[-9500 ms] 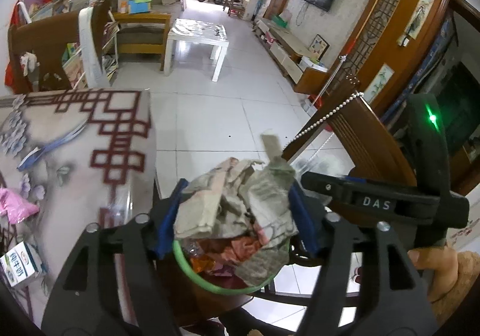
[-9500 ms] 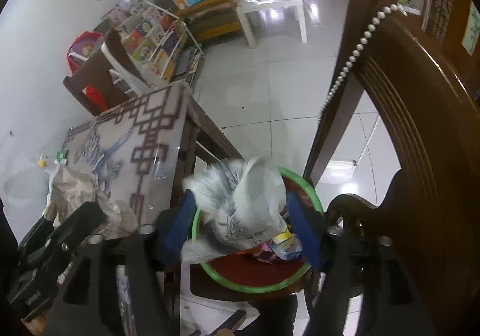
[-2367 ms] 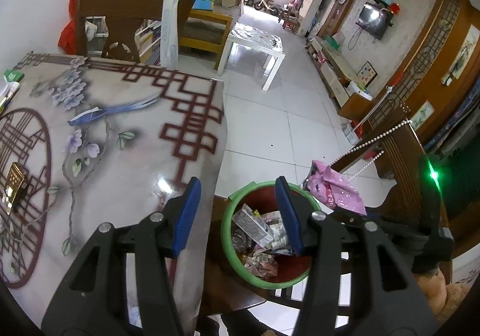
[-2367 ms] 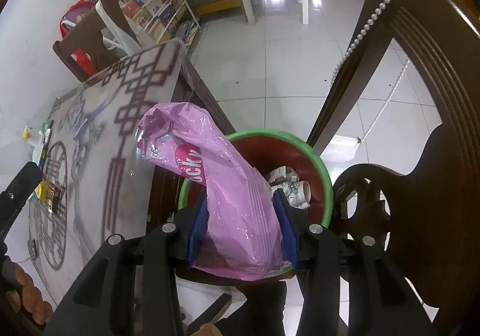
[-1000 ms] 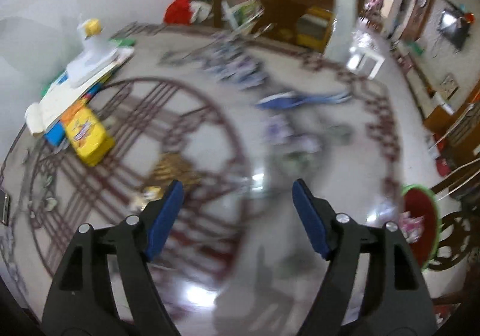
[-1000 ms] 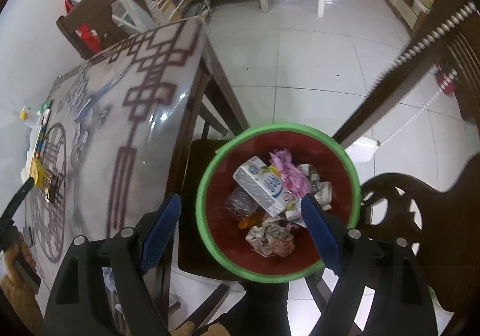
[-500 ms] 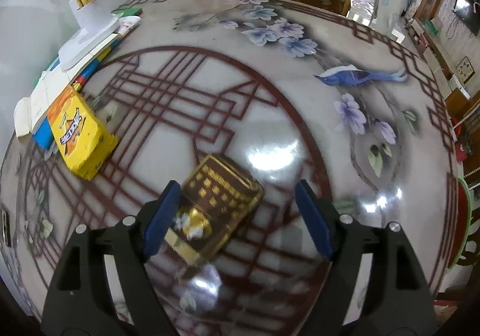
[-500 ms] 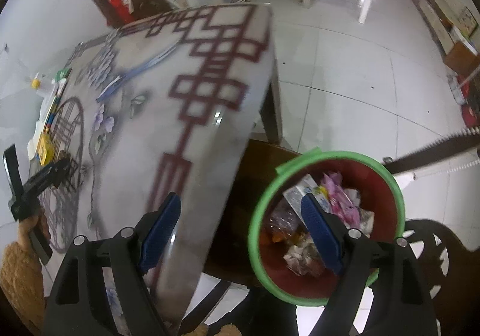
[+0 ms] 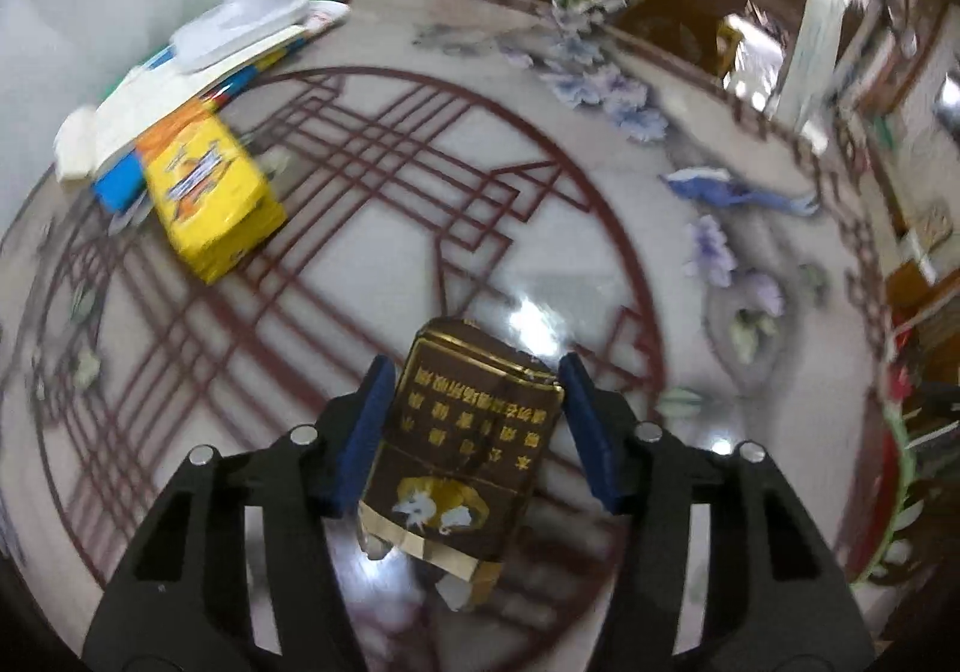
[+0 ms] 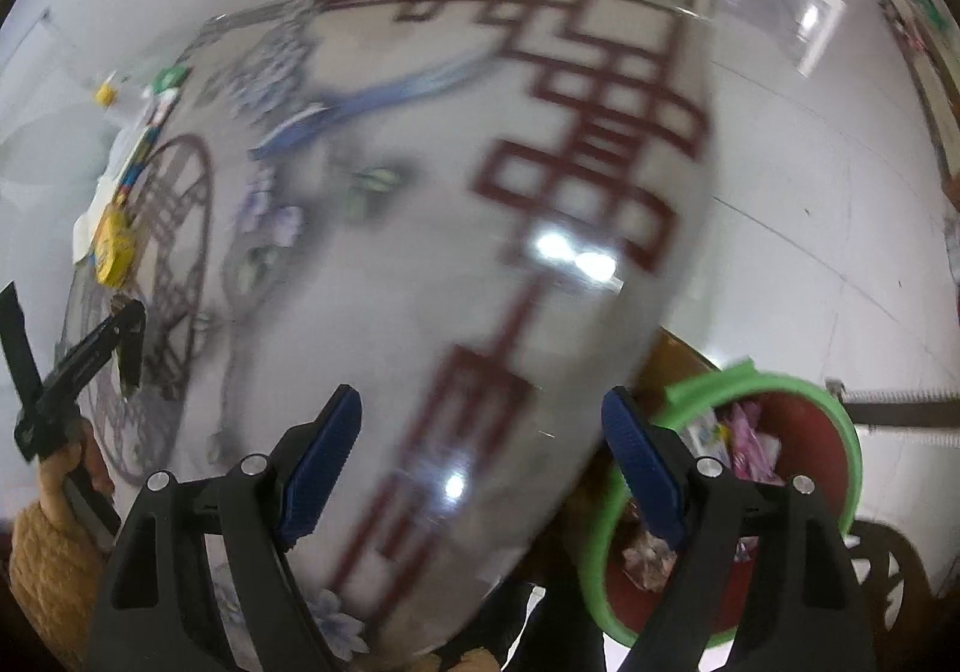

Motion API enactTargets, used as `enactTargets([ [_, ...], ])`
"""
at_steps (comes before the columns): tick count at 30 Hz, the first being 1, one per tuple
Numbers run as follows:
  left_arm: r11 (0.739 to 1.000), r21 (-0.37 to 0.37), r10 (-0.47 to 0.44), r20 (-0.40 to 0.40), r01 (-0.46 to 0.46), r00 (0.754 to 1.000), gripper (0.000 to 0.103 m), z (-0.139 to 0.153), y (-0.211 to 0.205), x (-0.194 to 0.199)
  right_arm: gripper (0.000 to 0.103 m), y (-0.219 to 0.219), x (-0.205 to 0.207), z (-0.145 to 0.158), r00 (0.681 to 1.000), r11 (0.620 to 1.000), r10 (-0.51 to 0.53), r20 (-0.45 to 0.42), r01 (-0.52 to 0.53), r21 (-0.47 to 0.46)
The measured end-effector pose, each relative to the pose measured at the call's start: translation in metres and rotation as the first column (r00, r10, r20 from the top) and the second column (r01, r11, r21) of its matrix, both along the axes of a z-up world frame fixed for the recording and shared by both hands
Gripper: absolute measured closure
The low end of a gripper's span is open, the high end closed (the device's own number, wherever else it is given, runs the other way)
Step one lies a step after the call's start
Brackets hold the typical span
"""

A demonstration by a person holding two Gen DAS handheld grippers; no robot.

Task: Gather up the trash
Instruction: 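Grasp brown-gold cigarette box with left tool while right tool grasps yellow lemon tea carton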

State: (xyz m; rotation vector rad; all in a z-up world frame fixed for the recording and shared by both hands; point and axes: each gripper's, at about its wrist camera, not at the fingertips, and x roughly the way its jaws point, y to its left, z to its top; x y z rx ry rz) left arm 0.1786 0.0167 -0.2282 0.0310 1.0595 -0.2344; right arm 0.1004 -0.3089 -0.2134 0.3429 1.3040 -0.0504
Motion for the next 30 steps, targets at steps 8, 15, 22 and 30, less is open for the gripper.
enactTargets([
  [8,0.988,-0.021,0.149,-0.019,-0.15,0.989,0.049,0.012,0.024,-0.058,0.023,0.084,0.06,0.011,0.971,0.974,0.228,0.072,-0.229,0.001],
  [15,0.982,-0.042,0.181,-0.044,-0.183,0.983,0.049,0.003,0.033,-0.081,0.023,0.206,0.129,0.021,0.865,0.883,0.469,0.18,-0.465,-0.066],
  [22,0.975,-0.062,0.209,-0.049,-0.212,0.977,0.049,-0.008,0.044,-0.087,0.023,0.32,0.191,0.009,0.772,0.796,0.604,0.198,-0.593,-0.121],
  [30,0.956,-0.14,0.25,-0.063,-0.256,0.966,0.046,-0.016,0.054,-0.094,0.017,0.428,0.239,-0.022,0.681,0.702,0.712,0.171,-0.686,-0.19],
])
